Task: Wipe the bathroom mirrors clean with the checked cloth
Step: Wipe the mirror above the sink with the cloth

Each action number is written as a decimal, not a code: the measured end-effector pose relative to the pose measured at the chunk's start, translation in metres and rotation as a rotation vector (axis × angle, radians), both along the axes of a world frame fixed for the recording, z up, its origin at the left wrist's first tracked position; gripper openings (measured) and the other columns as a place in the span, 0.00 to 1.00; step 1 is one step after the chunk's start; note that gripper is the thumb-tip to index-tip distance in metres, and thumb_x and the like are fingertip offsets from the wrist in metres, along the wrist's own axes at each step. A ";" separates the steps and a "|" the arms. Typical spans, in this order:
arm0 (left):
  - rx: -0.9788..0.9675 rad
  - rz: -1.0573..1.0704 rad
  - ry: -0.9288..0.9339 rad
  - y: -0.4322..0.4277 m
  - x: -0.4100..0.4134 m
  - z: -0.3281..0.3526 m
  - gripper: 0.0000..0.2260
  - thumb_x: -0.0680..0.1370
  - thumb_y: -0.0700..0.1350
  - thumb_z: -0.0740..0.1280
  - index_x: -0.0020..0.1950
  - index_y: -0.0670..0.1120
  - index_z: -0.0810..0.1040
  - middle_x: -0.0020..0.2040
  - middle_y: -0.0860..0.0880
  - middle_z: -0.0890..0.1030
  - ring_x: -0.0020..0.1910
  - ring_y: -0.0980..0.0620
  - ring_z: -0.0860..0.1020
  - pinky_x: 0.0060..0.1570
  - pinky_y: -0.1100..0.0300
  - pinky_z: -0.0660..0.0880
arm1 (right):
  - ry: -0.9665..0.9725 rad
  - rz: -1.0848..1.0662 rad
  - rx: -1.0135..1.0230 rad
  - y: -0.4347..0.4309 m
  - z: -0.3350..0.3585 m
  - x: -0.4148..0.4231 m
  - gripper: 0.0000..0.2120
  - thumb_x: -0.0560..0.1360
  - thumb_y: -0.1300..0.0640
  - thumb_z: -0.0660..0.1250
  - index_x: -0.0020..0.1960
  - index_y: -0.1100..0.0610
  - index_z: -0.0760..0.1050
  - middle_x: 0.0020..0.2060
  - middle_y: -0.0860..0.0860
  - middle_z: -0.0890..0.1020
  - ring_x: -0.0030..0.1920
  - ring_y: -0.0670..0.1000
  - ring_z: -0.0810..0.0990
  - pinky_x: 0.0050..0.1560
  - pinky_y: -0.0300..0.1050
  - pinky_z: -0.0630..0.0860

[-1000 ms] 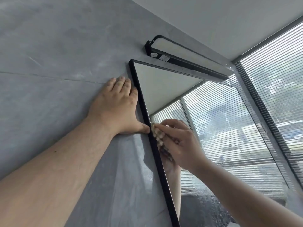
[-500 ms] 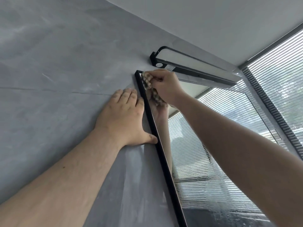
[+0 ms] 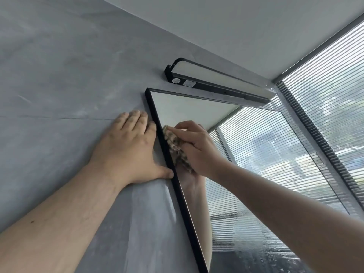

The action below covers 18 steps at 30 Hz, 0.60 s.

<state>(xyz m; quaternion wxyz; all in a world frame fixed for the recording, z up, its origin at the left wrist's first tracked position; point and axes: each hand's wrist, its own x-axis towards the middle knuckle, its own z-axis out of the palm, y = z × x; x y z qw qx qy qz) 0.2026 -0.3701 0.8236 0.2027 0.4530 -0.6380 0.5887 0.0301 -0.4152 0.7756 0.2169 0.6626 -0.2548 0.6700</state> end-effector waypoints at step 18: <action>0.015 0.006 0.005 0.000 0.000 0.001 0.59 0.61 0.84 0.51 0.81 0.47 0.46 0.82 0.43 0.44 0.81 0.46 0.42 0.78 0.49 0.39 | -0.318 0.068 0.014 -0.033 0.030 -0.046 0.12 0.79 0.55 0.66 0.60 0.52 0.82 0.51 0.38 0.76 0.60 0.49 0.75 0.67 0.53 0.69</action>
